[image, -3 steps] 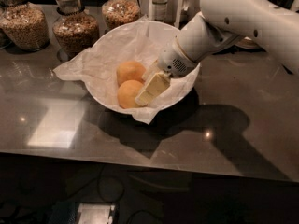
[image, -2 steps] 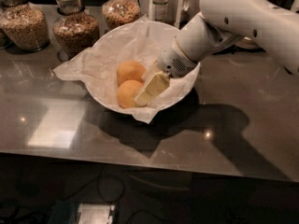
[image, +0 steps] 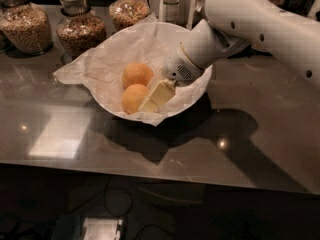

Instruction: Pick orange from white bowl

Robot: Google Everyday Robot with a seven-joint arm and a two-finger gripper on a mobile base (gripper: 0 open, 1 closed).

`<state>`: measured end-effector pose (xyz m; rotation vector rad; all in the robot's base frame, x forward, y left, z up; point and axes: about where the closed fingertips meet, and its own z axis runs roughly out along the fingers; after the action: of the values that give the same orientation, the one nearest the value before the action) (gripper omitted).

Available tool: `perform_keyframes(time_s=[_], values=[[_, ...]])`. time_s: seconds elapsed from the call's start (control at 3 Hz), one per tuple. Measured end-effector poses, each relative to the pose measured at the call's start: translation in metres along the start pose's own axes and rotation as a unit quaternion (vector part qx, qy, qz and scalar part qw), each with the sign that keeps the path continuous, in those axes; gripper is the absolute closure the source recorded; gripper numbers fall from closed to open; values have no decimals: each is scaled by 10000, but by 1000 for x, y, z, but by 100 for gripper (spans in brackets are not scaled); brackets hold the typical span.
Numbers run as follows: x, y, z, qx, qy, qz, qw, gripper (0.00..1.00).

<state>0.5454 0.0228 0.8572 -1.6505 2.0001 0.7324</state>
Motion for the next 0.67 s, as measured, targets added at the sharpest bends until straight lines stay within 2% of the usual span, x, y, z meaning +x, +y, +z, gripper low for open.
perform_keyframes(time_s=[0.67], values=[[-1,3,20,-231,155,30,9996,29]])
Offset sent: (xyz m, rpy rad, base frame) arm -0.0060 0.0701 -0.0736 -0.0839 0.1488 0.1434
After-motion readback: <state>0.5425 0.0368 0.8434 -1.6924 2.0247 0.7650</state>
